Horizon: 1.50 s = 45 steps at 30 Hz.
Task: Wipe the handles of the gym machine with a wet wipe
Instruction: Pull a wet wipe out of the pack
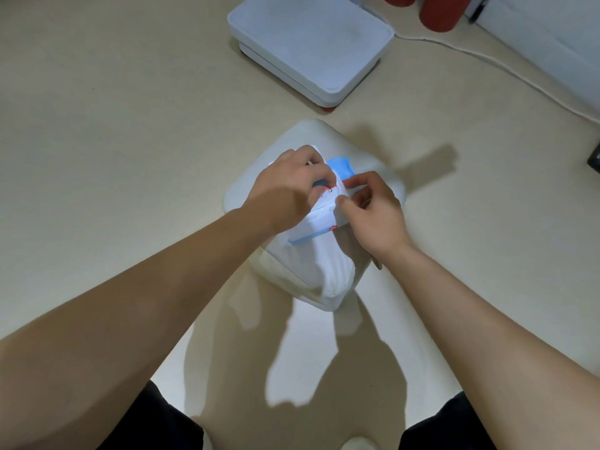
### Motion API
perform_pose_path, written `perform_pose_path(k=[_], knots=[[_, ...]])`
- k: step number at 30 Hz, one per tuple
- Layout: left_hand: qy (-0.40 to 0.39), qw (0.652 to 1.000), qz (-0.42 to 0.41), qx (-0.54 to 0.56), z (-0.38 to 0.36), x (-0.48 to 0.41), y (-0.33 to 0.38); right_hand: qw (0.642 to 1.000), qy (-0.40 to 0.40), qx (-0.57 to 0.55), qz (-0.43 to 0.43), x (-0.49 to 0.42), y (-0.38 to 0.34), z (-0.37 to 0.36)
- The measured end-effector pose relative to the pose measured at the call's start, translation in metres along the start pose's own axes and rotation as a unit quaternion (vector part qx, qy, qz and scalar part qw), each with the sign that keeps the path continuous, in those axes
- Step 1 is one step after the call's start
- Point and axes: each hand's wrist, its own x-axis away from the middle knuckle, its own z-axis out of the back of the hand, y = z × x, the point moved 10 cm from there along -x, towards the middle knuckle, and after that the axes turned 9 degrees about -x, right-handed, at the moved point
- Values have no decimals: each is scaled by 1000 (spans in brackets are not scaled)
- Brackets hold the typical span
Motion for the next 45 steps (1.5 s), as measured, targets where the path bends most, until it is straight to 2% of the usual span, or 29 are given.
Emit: perform_pose_path(k=[9, 20, 25, 33, 38, 41, 45], knots=[[-76, 997, 23, -14, -5, -6, 3, 998, 17, -11, -53, -4, 6, -2], [-139, 985, 20, -102, -12, -19, 16, 997, -31, -25, -73, -10, 22, -7], [-119, 982, 5, -149, -8, -16, 21, 997, -21, -15, -73, -9, 22, -6], [-32, 982, -81, -168, -2, -12, 28, 997, -15, -13, -75, -9, 23, -6], [-17, 977, -108, -184, -9, -10, 29, 996, -20, -30, -81, -9, 23, -7], [-19, 983, -102, -149, -10, -6, 25, 996, -19, -26, -78, -7, 22, -7], [-54, 996, -70, -19, 0, 6, 10, 997, -16, -22, -72, -5, 19, -7]])
